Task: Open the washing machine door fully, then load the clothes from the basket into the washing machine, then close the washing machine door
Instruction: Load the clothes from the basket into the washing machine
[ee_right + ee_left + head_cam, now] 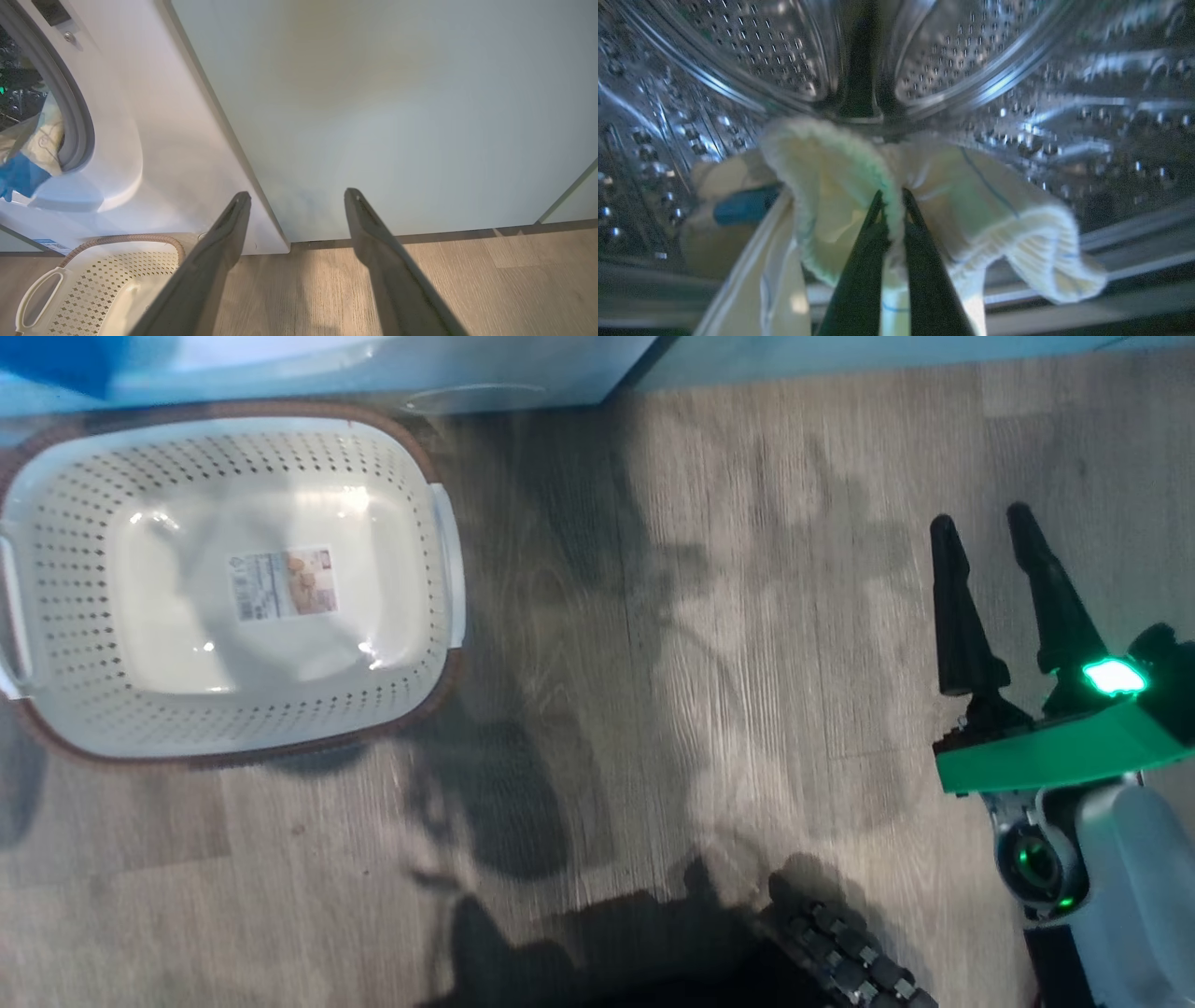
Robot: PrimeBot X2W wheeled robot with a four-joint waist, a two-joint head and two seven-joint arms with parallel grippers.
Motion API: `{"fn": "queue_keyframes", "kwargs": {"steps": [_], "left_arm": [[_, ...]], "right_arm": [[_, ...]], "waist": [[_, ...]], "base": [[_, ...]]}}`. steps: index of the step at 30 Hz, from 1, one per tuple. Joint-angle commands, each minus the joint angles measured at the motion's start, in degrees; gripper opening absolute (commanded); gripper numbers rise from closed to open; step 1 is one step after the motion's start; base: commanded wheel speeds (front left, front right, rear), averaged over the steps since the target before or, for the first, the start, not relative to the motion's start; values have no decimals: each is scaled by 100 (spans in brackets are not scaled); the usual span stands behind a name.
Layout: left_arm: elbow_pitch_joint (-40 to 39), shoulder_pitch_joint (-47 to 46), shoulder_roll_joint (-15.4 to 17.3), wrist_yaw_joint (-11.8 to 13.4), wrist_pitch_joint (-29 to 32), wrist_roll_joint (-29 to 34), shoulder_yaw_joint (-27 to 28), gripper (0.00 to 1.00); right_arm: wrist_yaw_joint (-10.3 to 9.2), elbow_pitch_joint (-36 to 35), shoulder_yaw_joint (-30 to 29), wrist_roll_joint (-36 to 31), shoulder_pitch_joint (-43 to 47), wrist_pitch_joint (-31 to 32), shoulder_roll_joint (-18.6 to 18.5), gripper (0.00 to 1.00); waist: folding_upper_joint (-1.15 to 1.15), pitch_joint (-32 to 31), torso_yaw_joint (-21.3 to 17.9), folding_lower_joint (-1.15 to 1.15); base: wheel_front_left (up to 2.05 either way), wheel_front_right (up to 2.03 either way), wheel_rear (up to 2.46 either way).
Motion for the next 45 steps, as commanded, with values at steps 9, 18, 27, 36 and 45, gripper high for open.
{"fn": "queue_keyframes", "kwargs": {"steps": [9, 18, 27, 36, 45], "left_arm": [[404, -1017, 382, 100, -1325, 189, 88, 0], [795, -1851, 499, 348, -2176, 220, 216, 0], [239, -2071, 556, 432, -2282, 243, 513, 0], [-214, -1774, 429, 241, -2284, 349, 915, 0], [767, -1677, 271, 68, -2222, 335, 868, 35]], "right_arm": [[1, -198, 178, 148, -83, -54, -5, 100], [1, -240, 236, 241, -216, -54, -5, 100], [1, -258, 261, 283, -273, -54, -5, 100], [1, -234, 276, 283, -344, -54, -5, 100], [1, -206, 280, 250, -329, -54, -5, 100]], "waist": [[0, 414, -219, 0], [0, 743, -388, 0], [0, 921, -436, 0], [0, 979, -413, 0], [0, 954, -389, 0]], "base": [[0, 0, 0], [0, 0, 0], [0, 0, 0], [0, 0, 0], [0, 0, 0]]}}
